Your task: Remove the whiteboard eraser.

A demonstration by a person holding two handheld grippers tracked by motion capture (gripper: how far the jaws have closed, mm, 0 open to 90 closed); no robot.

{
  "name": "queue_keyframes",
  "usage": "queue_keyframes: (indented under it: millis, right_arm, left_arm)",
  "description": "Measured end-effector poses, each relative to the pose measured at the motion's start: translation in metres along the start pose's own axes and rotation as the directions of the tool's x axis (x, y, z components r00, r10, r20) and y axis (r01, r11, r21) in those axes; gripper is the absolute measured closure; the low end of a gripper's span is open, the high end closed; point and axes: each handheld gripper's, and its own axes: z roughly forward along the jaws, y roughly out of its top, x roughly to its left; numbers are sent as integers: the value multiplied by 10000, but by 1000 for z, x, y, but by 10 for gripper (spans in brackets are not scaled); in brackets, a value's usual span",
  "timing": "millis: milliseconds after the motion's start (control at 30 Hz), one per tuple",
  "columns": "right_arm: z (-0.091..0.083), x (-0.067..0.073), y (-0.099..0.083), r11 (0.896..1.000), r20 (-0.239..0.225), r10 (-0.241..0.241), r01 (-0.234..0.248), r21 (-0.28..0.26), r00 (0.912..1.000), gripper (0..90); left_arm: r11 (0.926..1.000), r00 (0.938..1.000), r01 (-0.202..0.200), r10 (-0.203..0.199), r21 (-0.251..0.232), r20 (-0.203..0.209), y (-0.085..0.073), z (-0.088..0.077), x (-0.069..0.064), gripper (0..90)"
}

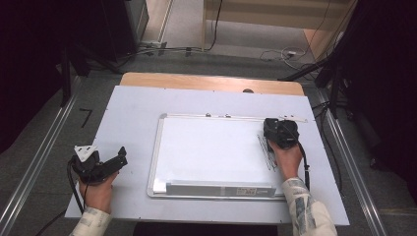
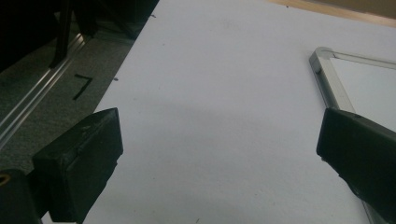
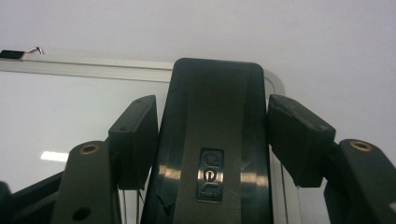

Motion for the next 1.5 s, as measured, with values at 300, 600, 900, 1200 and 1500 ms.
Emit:
queue_keyframes:
  millis: [300,600,900,1200,1500]
  right_arm:
    - [1,1,0,9999,14,75,-75,97,10000,352]
    - [1,2,0,9995,84,214,-216,216,9997,360]
    - [0,3,0,9997,146,133,-136,208,9998,374]
    - [-1,4,0,9998,232,39,-43,182,9997,381]
    - [-2,3,-1,9999,145,18,-20,120,9999,383]
  left_arm:
    - [10000,10000,77,-77,46,-9,0,1,1,5]
    - [9999,10000,89,-89,81,-2,0,1,1,5]
    - [9998,9999,169,-169,139,11,0,1,2,5]
    - [9995,9997,258,-259,172,43,0,1,2,6]
    - [9994,9995,294,-296,155,72,0,1,3,6]
